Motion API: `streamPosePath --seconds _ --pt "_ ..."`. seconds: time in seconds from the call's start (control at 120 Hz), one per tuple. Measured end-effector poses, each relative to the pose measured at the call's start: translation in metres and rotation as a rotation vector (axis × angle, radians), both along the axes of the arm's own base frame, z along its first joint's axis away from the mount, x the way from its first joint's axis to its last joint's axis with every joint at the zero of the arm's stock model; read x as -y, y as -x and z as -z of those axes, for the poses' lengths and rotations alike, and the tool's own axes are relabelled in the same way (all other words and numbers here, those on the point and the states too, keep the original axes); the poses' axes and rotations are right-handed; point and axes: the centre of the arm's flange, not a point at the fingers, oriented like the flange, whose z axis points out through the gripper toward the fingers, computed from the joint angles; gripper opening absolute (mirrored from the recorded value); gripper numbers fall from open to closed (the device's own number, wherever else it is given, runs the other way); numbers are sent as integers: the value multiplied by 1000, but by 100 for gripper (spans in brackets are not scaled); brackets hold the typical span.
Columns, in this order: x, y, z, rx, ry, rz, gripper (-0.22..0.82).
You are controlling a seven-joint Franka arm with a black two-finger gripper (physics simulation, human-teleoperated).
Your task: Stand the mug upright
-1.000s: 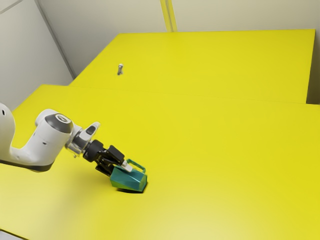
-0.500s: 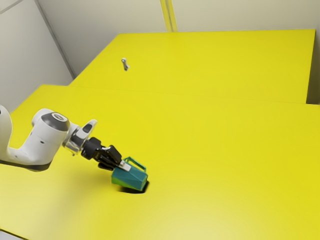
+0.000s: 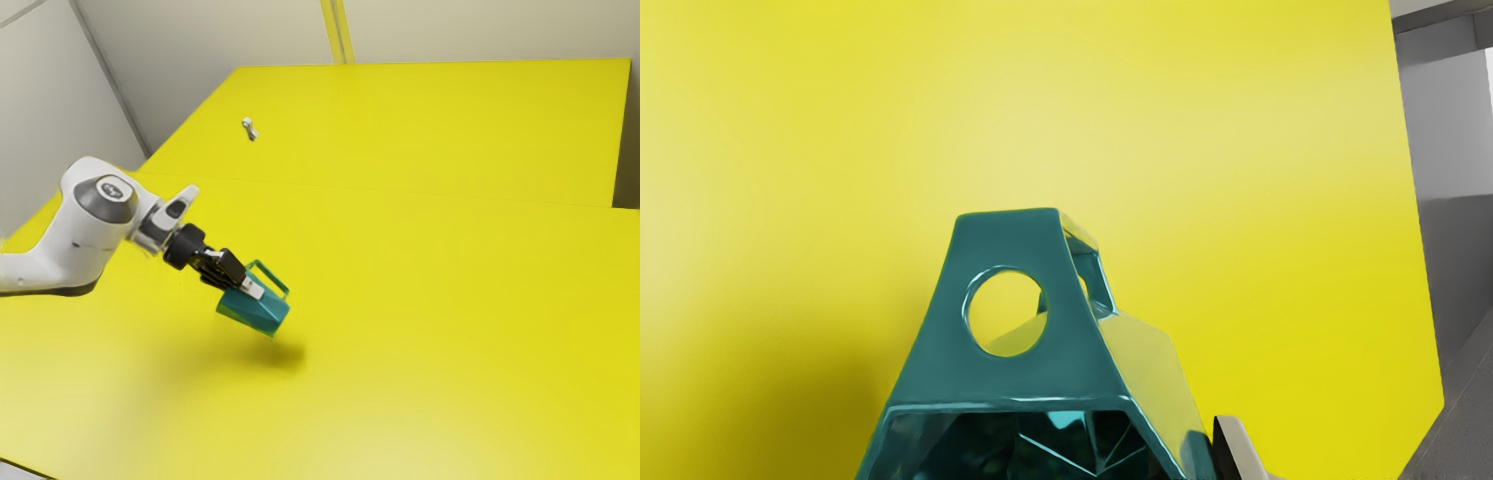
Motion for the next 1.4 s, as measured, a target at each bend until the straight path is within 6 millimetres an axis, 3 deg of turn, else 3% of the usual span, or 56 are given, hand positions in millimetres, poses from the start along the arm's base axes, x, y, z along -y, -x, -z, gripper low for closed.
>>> streamPosePath --seconds 0.15,0.317,0.525,0.75,0.858,0.983,1.117,1.4 --pt "13 -27 -51 90 -223 148 -16" --pt "24 -48 -76 139 -497 290 -16" --pt "19 -71 -38 134 -704 347 -17" --pt "24 -84 -15 196 -791 340 -17" --pt "33 -70 -2 220 -804 347 -17" --pt "43 -46 -1 258 -821 355 -17" --pt "32 -26 0 261 -844 329 -16" --pt "30 -19 15 254 -876 306 -16"
